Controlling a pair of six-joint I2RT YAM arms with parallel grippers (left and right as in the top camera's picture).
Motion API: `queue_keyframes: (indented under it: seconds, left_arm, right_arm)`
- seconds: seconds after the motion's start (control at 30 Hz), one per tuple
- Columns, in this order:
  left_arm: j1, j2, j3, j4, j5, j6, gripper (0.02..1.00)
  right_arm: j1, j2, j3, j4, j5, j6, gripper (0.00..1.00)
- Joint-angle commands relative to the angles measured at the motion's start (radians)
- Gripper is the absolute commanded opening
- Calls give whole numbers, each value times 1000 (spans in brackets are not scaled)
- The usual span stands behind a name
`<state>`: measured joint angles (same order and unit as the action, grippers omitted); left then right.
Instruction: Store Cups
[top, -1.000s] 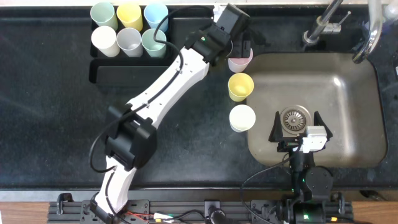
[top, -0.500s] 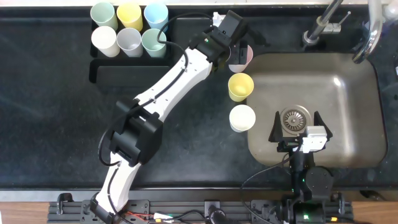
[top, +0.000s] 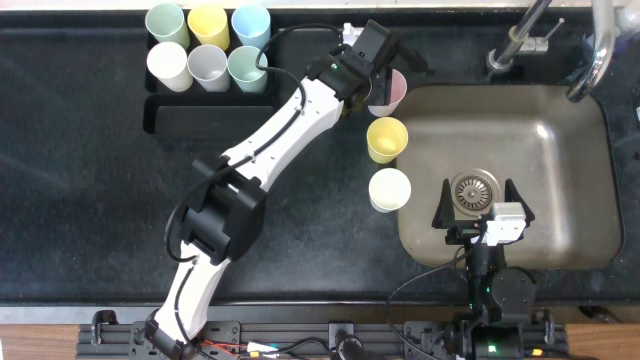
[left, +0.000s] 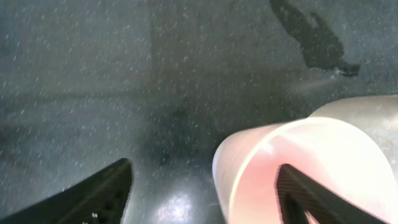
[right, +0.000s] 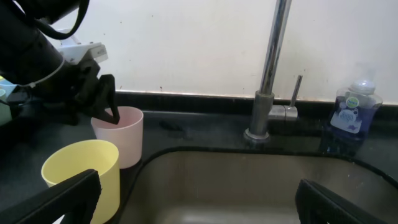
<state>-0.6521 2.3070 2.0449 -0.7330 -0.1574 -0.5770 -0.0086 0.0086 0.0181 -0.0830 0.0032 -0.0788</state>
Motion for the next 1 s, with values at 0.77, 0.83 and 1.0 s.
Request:
queue_keyframes:
  seconds: [0.77,0.83,1.0]
  left_arm:
    - [10,27,26,5,-1,-5,159]
    - [10,27,26,5,-1,-5,134]
    - [10,27,26,5,-1,-5,64]
  right_arm:
    - [-3,-2,-13,5,-6,-4,996]
    - [-3,-2,-13,5,-6,-4,996]
    - [-3,-2,-13,5,-6,-4,996]
